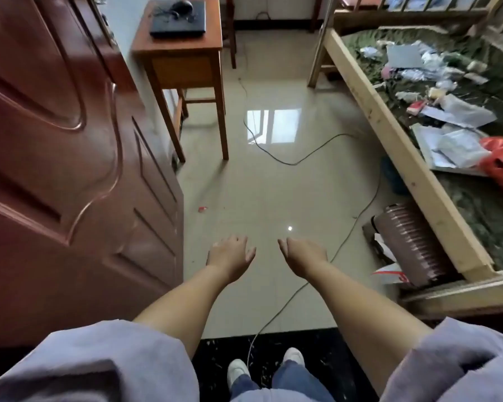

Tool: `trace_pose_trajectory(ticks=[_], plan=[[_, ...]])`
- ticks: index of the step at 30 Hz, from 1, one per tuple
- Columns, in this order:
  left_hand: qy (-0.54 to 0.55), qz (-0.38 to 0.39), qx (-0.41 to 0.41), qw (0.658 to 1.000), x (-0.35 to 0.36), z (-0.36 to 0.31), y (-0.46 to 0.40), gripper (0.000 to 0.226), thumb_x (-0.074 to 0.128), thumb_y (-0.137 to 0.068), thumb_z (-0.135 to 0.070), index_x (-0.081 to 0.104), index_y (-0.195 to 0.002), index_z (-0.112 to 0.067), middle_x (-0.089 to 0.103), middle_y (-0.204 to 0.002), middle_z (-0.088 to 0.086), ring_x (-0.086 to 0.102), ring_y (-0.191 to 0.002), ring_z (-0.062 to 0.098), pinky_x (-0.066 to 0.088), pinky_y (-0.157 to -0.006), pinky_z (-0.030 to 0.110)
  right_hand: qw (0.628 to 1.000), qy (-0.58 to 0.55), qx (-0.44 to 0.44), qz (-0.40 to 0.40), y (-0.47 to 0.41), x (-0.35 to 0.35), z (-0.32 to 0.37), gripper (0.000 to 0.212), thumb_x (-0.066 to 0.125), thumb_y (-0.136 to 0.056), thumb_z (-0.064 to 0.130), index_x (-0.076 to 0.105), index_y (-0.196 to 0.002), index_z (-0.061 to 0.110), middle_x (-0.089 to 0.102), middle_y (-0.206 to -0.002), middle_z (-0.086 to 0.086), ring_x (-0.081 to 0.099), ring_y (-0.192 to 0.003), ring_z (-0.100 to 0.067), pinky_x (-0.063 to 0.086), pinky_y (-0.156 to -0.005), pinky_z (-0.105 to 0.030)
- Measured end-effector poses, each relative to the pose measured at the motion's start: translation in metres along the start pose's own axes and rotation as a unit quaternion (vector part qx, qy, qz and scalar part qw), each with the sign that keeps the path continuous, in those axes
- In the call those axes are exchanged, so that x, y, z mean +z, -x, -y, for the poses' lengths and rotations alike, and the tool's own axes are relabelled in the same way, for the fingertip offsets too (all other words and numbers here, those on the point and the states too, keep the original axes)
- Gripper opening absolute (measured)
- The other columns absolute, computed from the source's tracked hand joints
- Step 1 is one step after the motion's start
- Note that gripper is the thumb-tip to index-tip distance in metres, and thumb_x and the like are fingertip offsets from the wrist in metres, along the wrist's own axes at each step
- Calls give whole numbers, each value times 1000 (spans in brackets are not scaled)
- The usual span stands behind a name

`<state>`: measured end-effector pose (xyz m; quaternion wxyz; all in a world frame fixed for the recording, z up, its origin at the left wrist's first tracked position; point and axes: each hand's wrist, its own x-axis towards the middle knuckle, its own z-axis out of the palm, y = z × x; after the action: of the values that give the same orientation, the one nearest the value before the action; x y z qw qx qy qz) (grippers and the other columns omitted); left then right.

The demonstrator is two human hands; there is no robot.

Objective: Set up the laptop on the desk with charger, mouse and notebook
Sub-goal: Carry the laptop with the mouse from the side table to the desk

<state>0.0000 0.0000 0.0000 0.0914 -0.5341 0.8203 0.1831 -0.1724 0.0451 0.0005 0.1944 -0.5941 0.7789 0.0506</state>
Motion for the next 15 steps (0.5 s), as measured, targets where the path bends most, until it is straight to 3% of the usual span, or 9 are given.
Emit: trace_pose_trajectory(ticks=[8, 15], plan=[[11, 65, 0, 998, 2, 3, -44, 46, 33, -95, -44, 53, -120, -10, 59, -124, 14, 54, -114, 33, 48, -91, 43, 999, 6, 7, 31, -36, 2, -12, 45, 20, -98, 38, 58, -104, 13, 64, -107, -14, 61, -96, -34, 41, -71, -36], [28, 74, -2, 997, -33, -14, -155, 46, 33, -95, -44, 54, -118, -10, 60, -124, 15, 56, -112, 34, 47, -91, 43, 999, 7, -8, 38, -134, -36, -49, 48, 20, -98, 40, 57, -106, 12, 64, -107, -13, 60, -95, -33, 45, -75, -38]])
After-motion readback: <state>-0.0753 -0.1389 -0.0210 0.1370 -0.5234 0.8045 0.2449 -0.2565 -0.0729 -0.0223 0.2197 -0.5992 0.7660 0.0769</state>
